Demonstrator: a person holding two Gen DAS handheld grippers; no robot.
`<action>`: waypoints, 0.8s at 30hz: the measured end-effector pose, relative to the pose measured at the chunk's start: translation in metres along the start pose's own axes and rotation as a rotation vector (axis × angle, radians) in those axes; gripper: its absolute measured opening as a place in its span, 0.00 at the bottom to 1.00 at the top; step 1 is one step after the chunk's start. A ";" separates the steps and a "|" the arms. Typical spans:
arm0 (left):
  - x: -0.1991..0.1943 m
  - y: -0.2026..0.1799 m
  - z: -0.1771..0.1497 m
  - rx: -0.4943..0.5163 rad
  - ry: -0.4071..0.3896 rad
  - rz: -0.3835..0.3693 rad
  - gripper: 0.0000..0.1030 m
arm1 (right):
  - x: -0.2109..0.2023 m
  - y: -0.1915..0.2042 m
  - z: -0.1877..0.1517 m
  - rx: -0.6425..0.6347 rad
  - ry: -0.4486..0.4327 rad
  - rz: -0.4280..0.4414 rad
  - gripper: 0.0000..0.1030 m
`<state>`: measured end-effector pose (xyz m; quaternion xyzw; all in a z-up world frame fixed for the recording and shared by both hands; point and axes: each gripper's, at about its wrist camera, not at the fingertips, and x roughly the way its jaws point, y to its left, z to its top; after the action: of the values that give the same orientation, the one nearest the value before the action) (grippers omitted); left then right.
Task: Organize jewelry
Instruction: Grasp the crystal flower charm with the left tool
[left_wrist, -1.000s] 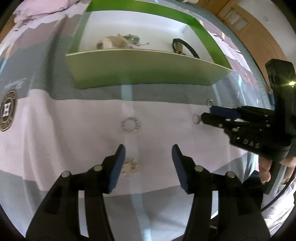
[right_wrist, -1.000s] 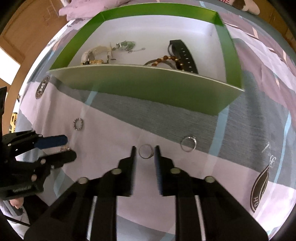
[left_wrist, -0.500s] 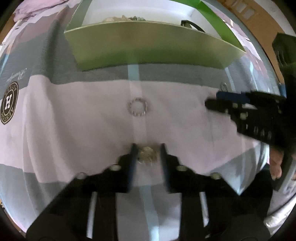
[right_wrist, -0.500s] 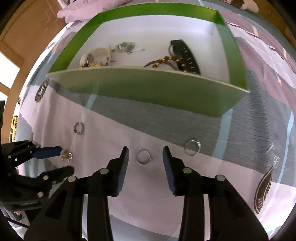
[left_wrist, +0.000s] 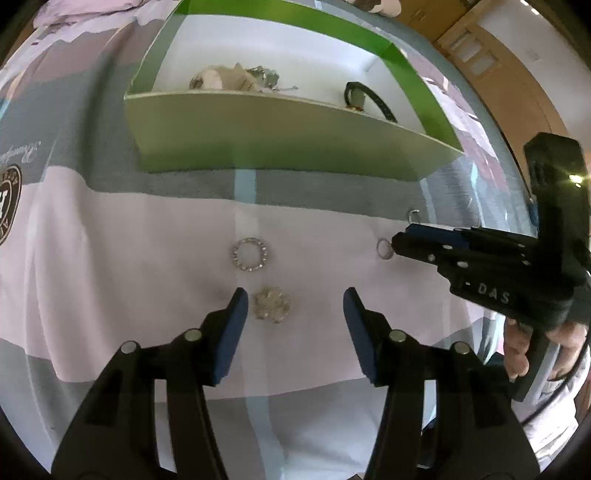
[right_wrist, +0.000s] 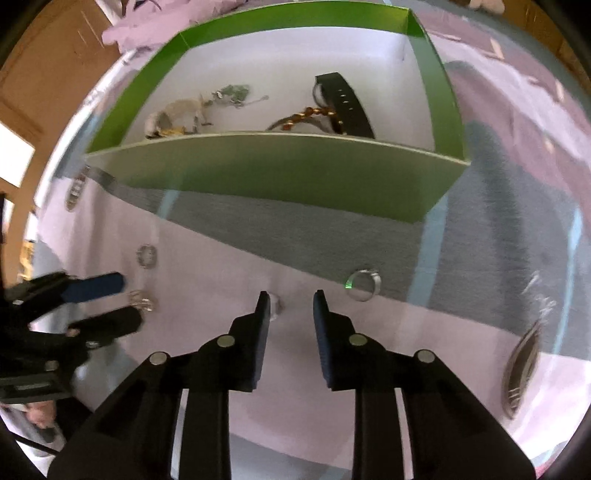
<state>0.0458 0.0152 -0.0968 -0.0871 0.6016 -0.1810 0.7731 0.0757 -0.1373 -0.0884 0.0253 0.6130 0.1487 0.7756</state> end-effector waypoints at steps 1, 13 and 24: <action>0.003 -0.001 0.000 0.002 0.008 0.007 0.51 | 0.000 0.002 0.000 -0.007 -0.004 0.007 0.25; 0.012 -0.009 -0.003 0.073 0.009 0.135 0.30 | 0.014 0.032 -0.002 -0.108 0.004 -0.065 0.25; 0.001 -0.005 -0.003 0.084 -0.030 0.166 0.19 | 0.014 0.039 0.000 -0.103 -0.008 -0.078 0.18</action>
<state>0.0419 0.0103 -0.0969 -0.0075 0.5871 -0.1401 0.7973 0.0709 -0.0961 -0.0929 -0.0381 0.6020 0.1496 0.7834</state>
